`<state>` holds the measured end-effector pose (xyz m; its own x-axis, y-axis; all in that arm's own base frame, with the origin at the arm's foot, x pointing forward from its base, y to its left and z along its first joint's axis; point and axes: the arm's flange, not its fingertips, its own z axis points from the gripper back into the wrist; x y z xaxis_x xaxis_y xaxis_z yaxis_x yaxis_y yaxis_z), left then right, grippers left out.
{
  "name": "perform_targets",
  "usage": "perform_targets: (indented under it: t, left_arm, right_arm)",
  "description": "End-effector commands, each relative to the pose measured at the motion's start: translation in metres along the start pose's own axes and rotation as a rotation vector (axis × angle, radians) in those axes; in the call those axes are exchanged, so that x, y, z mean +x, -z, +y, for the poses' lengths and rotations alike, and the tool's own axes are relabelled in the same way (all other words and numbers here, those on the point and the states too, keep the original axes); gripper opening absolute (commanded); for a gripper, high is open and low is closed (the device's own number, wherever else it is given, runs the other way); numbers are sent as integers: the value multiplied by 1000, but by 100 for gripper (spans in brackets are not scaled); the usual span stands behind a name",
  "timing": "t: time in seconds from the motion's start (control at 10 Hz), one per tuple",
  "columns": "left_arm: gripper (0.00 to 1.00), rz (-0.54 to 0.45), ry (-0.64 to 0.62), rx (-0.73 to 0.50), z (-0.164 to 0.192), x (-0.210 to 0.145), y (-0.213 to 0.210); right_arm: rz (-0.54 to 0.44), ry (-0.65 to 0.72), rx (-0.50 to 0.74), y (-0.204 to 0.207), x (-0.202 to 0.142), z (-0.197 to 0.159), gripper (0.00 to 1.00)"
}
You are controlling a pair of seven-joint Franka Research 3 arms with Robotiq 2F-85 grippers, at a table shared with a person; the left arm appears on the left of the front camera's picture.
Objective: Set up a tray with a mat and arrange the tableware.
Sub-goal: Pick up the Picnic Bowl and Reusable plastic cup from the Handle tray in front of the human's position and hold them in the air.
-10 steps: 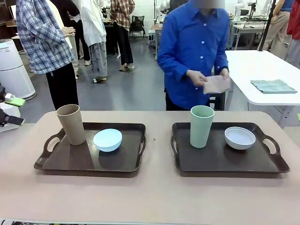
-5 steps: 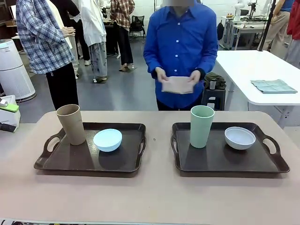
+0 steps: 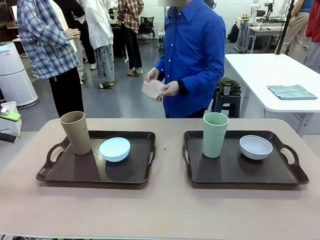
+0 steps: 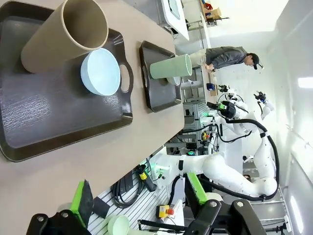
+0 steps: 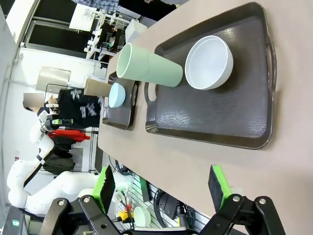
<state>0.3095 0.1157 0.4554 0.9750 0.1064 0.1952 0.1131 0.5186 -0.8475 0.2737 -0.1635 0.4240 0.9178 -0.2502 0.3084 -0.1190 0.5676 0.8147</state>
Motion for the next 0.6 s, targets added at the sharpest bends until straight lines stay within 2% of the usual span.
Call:
perform_targets:
  t: [0.0,0.5]
  left_arm:
    - [100,-11,14,-24,1,2,-1]
    - [100,-11,14,-24,1,2,-1]
  right_arm:
    - [-14,-7,28,1,2,-2,100]
    - [-14,-7,28,1,2,-2,100]
